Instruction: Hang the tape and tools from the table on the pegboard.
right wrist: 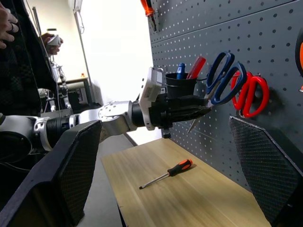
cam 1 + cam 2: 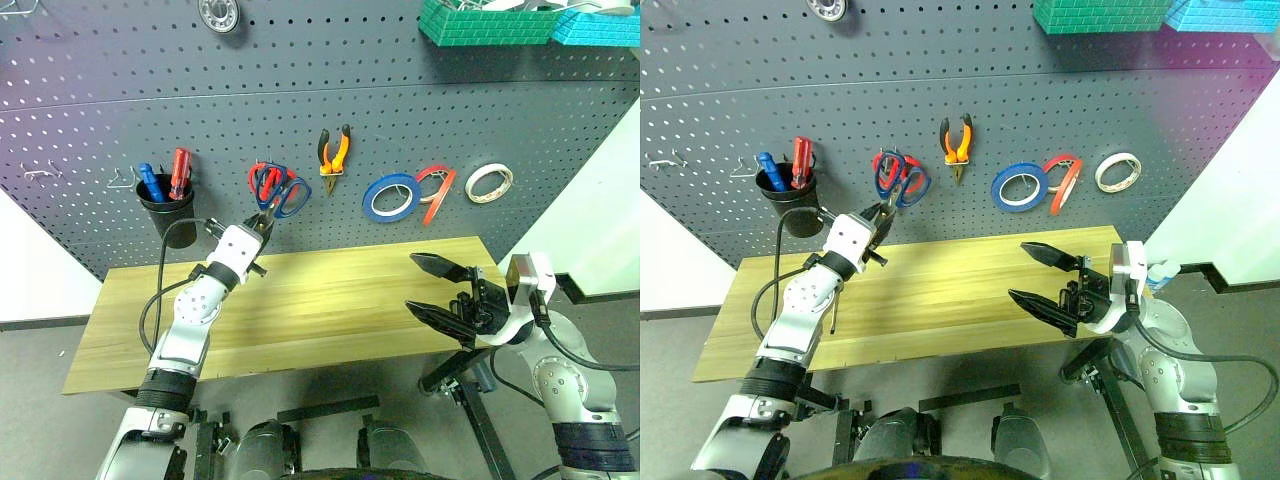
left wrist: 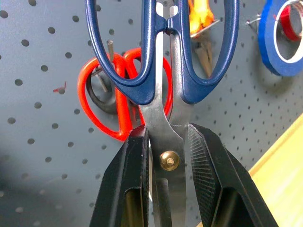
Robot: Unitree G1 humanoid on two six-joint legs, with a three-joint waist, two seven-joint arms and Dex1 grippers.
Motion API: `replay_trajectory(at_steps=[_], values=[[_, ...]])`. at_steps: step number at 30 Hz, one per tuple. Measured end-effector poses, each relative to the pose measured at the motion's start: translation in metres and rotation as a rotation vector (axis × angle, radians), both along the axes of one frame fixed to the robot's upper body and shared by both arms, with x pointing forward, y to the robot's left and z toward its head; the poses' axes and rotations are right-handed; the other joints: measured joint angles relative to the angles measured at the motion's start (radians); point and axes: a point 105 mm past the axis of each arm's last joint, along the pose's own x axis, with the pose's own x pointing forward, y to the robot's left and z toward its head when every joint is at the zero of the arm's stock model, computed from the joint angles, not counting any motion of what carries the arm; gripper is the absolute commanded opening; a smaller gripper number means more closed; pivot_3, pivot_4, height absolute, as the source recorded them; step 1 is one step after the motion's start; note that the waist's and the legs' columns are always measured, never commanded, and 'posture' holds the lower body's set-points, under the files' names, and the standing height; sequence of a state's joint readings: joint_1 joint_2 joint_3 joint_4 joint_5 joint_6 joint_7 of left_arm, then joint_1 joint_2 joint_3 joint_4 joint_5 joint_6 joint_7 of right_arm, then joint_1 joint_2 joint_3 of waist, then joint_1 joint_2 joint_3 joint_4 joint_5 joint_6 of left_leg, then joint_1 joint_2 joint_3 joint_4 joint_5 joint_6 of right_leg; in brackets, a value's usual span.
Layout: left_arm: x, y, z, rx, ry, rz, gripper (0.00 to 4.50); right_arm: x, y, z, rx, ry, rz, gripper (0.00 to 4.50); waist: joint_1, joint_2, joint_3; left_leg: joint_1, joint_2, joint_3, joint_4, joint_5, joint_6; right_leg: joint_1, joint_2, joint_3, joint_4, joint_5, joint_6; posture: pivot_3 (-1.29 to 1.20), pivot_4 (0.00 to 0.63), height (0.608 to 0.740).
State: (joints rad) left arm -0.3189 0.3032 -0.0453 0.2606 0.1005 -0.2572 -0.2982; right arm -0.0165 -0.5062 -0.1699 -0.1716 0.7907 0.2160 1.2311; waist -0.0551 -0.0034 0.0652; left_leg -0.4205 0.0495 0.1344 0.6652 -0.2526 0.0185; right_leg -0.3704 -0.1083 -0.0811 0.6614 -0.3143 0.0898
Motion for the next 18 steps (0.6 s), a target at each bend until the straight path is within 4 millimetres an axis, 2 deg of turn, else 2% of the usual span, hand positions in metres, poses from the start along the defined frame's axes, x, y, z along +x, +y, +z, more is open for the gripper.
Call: replay_trajectory(at_steps=[10,14,18], values=[[0.002,0.002,0.001,-0.018,-0.018,0.017,0.89,0.003,0.000,0.001,-0.003,0.005,-0.019,4.50,-0.016,0.000,-0.001,0.000,0.000,0.000,0.000,0.000,0.000,0.000,0.000,0.000,0.001,0.000,0.000,-0.15,0.012,0.740],[0.005,0.009,-0.009,-0.048,0.031,0.051,0.89,0.005,0.005,0.006,-0.007,-0.002,-0.024,4.50,-0.016,0.000,-0.001,0.000,0.000,0.000,0.000,0.000,0.000,0.000,0.000,0.000,0.001,0.000,0.000,-0.14,0.012,0.740],[0.007,0.014,-0.007,-0.064,0.022,0.081,0.89,0.006,0.007,0.010,-0.010,-0.009,-0.025,4.50,-0.015,0.000,-0.001,0.000,0.000,0.000,0.001,0.000,0.000,0.000,0.000,0.000,0.001,0.000,0.000,-0.14,0.012,0.740]])
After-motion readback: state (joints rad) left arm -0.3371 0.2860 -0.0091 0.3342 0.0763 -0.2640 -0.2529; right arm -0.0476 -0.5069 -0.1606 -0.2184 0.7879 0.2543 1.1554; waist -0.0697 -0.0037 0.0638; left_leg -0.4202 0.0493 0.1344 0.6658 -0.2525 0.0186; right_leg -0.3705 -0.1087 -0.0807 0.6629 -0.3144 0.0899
